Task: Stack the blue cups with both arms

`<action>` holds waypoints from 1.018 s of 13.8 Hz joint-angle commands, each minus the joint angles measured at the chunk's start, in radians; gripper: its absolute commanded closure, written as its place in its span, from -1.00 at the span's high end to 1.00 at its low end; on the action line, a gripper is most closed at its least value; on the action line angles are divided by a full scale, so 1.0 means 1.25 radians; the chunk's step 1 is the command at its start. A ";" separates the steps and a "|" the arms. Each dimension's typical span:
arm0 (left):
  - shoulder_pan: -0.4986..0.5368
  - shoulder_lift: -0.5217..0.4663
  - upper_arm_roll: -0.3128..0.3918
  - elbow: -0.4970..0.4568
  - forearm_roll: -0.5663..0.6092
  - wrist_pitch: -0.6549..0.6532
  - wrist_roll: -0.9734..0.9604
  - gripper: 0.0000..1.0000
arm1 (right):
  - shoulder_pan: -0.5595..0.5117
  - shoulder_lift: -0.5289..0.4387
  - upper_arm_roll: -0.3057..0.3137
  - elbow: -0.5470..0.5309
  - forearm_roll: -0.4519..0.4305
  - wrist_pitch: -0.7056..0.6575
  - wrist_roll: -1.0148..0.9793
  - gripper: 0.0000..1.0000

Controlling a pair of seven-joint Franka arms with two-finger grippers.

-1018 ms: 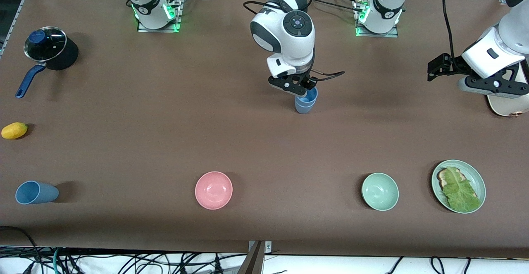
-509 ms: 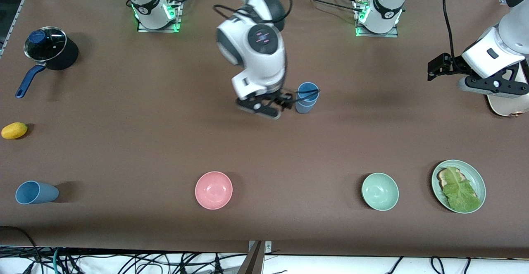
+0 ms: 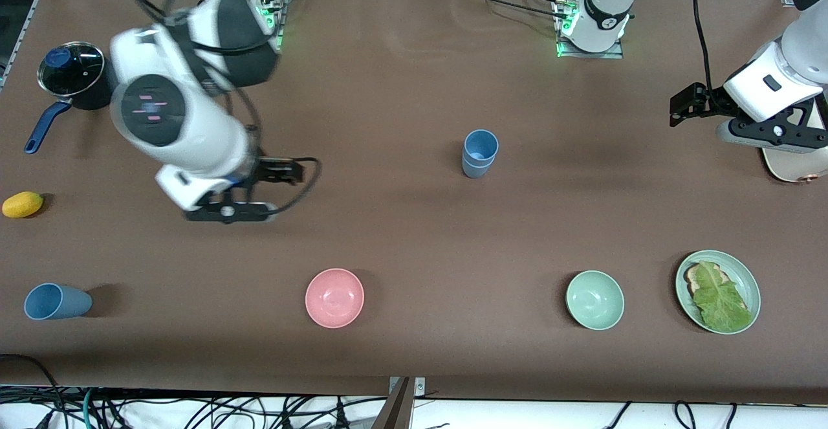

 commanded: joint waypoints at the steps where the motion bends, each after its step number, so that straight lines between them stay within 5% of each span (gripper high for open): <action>1: -0.002 -0.002 0.005 0.012 -0.009 -0.012 0.007 1.00 | -0.082 -0.165 0.016 -0.210 0.005 0.038 -0.104 1.00; 4: -0.002 -0.001 0.006 0.012 -0.009 -0.011 0.007 1.00 | -0.130 -0.338 0.015 -0.424 0.003 0.136 -0.127 1.00; 8: 0.003 -0.001 0.008 0.012 -0.008 -0.011 0.010 1.00 | -0.210 -0.331 0.032 -0.399 -0.005 0.152 -0.126 1.00; 14: 0.016 -0.001 0.004 0.012 -0.009 -0.012 0.018 1.00 | -0.209 -0.316 0.032 -0.360 -0.015 0.143 -0.127 1.00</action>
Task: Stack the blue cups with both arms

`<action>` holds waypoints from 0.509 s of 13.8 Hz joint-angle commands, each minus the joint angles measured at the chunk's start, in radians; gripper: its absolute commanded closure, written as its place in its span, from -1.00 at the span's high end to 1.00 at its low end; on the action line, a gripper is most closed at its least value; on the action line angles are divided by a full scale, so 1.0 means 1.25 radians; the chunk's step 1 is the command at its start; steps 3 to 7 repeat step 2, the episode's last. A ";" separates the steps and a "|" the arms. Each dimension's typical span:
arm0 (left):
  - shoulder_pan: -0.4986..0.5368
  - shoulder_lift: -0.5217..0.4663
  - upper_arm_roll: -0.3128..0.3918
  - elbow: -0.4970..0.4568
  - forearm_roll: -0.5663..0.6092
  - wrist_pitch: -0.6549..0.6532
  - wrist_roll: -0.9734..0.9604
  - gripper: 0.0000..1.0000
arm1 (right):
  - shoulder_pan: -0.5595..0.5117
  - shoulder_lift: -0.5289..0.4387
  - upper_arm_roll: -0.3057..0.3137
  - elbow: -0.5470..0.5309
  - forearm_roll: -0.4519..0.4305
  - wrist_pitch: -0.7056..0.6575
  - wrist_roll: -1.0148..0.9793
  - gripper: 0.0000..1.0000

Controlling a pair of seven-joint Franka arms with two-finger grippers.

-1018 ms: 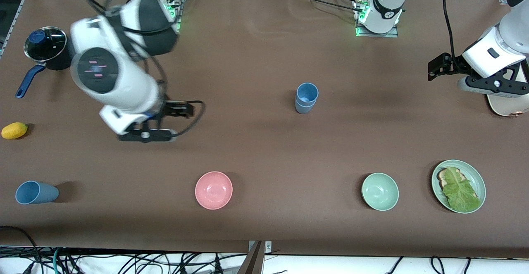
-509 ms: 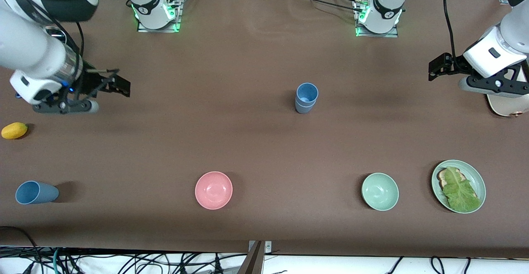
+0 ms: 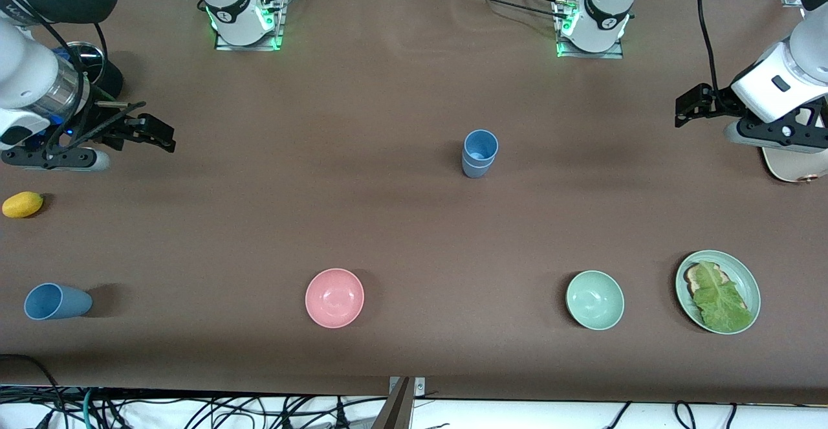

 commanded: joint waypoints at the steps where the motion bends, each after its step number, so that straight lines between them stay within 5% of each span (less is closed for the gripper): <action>1: 0.004 -0.001 -0.005 0.011 -0.009 -0.011 0.013 1.00 | -0.007 0.006 0.015 0.018 -0.013 -0.005 -0.002 1.00; 7: 0.004 0.003 -0.005 0.013 -0.009 -0.011 0.015 1.00 | -0.006 0.006 0.015 0.018 -0.021 -0.005 -0.002 1.00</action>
